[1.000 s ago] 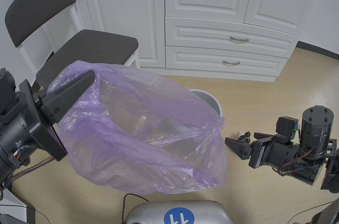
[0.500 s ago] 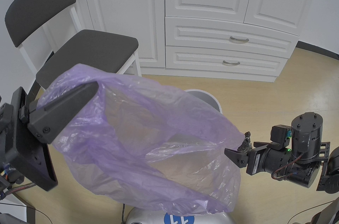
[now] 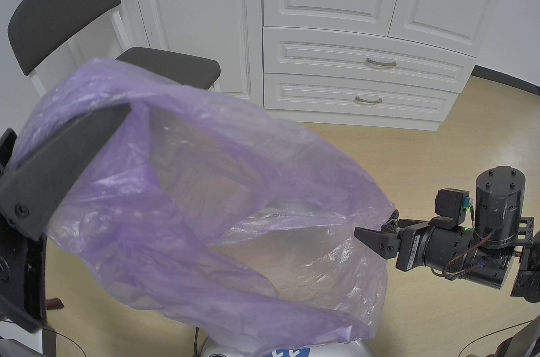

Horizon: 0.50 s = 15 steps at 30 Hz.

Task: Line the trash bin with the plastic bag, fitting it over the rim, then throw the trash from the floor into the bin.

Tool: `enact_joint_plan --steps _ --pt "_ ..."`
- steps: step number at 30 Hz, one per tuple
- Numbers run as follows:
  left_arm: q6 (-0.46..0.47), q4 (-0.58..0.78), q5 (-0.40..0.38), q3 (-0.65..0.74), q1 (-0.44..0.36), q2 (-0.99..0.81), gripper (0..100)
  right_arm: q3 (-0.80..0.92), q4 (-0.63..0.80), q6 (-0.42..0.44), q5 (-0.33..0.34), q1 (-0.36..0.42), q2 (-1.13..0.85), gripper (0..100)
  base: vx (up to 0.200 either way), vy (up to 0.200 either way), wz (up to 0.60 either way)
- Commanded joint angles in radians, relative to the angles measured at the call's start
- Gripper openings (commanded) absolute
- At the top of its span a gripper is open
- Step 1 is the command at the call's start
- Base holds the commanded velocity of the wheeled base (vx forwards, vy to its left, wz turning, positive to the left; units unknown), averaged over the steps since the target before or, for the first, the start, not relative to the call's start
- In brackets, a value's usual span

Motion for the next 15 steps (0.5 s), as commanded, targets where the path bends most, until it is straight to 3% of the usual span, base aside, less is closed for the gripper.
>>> enact_joint_plan --steps 1,9,15 --pt "-0.005 -0.005 -0.001 0.007 -0.015 0.006 0 -0.004 -0.005 0.015 0.016 -0.003 -0.027 100 0.0 0.0 0.0" --pt "-0.021 -0.01 -0.022 0.022 -0.031 0.008 0 0.021 -0.012 0.053 0.139 -0.003 -0.086 100 0.0 0.0 0.0" --pt "-0.02 -0.045 -0.051 0.031 -0.042 -0.012 0 0.035 -0.019 0.053 0.171 -0.004 -0.1 100 0.0 0.0 0.0"
